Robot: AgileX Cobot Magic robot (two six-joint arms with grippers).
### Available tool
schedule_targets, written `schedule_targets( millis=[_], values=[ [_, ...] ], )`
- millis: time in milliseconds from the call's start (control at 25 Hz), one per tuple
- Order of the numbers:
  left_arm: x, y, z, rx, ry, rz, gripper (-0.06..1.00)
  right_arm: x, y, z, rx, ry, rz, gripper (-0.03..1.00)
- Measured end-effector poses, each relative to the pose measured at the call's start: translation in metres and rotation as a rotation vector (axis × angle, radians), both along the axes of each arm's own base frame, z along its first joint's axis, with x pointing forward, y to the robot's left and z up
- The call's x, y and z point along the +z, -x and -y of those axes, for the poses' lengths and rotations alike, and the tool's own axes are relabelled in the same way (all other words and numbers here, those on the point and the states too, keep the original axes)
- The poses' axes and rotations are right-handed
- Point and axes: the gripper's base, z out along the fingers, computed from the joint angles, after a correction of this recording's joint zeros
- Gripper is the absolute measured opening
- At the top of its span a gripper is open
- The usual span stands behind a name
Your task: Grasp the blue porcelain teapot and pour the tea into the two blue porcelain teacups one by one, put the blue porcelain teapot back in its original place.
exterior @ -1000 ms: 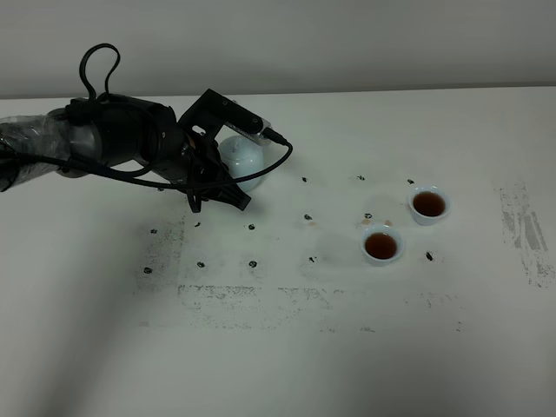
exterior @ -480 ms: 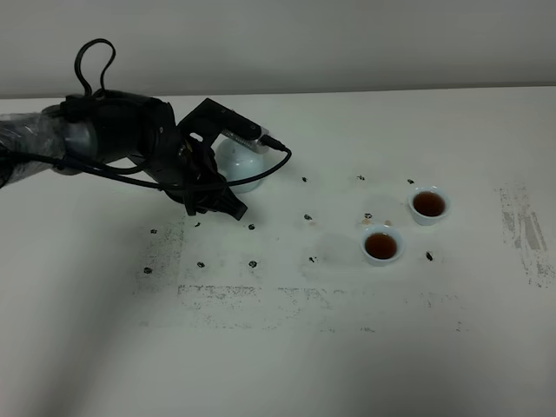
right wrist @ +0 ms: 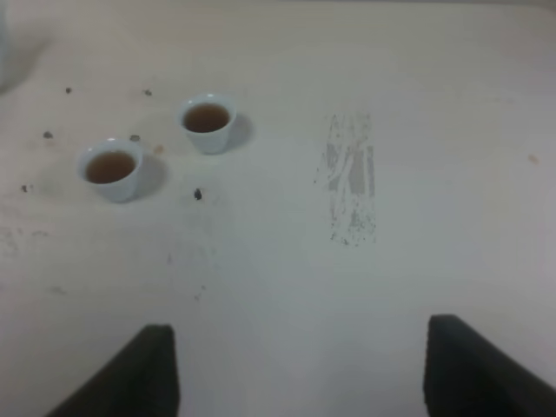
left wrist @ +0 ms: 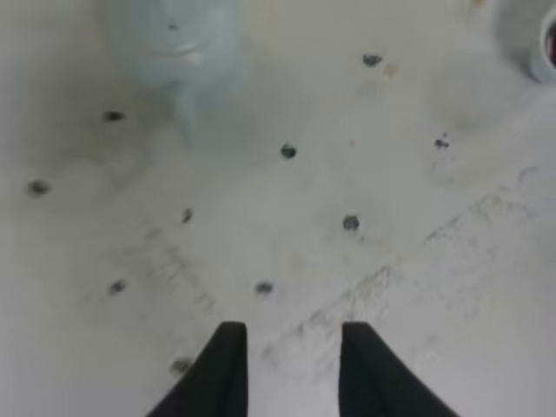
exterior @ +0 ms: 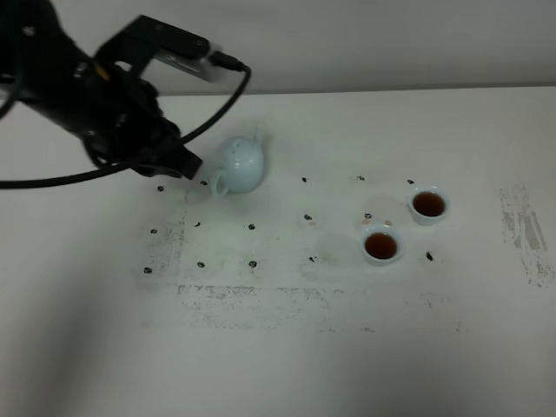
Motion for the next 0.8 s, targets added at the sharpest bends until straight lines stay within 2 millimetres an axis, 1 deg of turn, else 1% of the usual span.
schedule_targets(
  millis=[120, 240, 360, 400, 520, 800],
  values=[
    [0.025, 0.047, -0.025, 0.039, 0.001, 0.138, 0.26, 0.0, 0.0, 0.0, 0.0, 0.0, 0.0, 0.57],
    [0.027, 0.083, -0.049, 0.147, 0.038, 0.193, 0.26, 0.0, 0.0, 0.0, 0.0, 0.0, 0.0, 0.57],
    [0.017, 0.116, -0.066, 0.221, 0.046, 0.163, 0.26, 0.0, 0.0, 0.0, 0.0, 0.0, 0.0, 0.57],
    [0.016, 0.126, -0.07, 0.229, 0.049, 0.167, 0.26, 0.0, 0.0, 0.0, 0.0, 0.0, 0.0, 0.57],
    [0.013, 0.15, -0.081, 0.255, 0.048, 0.171, 0.26, 0.0, 0.0, 0.0, 0.0, 0.0, 0.0, 0.57],
    [0.008, 0.189, -0.115, 0.42, 0.016, 0.209, 0.27, 0.0, 0.0, 0.0, 0.0, 0.0, 0.0, 0.57]
  ],
)
